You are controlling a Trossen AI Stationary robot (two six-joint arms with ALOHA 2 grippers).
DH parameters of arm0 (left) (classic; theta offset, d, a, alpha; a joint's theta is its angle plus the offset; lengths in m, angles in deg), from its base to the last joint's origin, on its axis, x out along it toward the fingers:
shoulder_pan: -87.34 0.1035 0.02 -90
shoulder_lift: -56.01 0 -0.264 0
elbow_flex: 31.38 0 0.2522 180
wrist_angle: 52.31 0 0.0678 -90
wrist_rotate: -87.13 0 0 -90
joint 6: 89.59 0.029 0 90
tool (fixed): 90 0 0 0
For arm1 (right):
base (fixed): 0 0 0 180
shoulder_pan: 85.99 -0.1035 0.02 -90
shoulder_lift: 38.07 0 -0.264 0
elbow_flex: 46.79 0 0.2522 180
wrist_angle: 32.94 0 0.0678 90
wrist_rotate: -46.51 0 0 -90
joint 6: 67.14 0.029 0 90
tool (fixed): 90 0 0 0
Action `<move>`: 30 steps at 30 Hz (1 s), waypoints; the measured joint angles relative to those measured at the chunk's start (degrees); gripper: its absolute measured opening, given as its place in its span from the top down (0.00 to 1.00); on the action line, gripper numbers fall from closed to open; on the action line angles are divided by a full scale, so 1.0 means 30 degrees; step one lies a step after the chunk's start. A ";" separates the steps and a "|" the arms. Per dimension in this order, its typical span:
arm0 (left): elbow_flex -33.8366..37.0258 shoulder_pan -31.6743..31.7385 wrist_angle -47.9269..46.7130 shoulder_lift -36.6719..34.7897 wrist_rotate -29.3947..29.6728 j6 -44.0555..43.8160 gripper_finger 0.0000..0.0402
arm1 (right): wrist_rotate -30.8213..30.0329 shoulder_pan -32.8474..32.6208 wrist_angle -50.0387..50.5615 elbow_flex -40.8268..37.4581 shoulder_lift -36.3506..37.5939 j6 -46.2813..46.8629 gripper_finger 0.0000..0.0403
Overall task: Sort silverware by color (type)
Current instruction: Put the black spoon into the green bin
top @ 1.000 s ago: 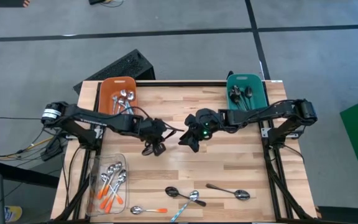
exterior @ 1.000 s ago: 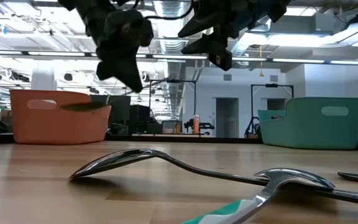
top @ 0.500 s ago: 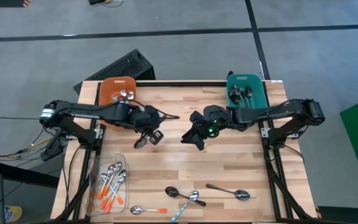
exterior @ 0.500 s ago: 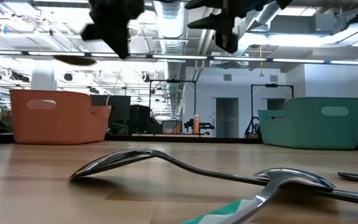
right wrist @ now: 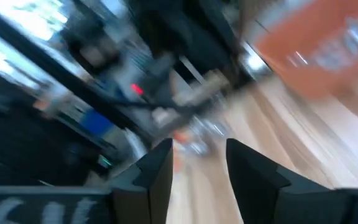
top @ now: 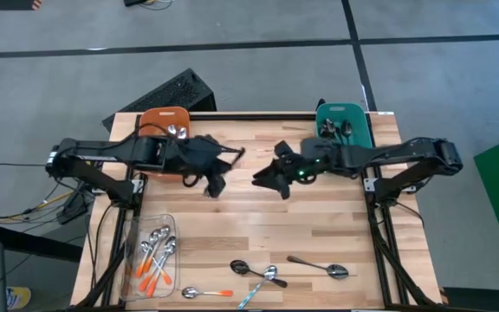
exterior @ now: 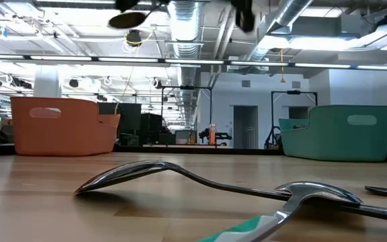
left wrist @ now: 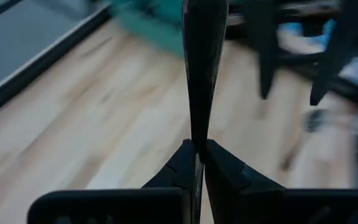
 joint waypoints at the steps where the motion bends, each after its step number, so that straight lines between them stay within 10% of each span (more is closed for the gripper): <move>1: 0.0000 0.0006 0.0935 0.0113 -0.0802 0.0596 0.98 | 0.0007 -0.0012 -0.0911 0.0000 0.0137 -0.0048 0.57; 13: 0.0007 0.0023 0.5540 0.0577 -0.2046 0.2754 0.98 | -0.2485 -0.0102 -0.3969 0.0007 0.0806 0.0404 0.40; 18: 0.0007 -0.0168 0.5370 0.0577 0.0795 0.3366 0.98 | -0.4278 -0.0052 -0.4011 0.0007 0.0641 0.0300 0.44; 30: 0.0010 -0.0176 0.5333 0.1888 0.0439 0.4666 0.98 | -0.5340 0.0538 -0.3725 0.0007 0.0366 0.0161 0.59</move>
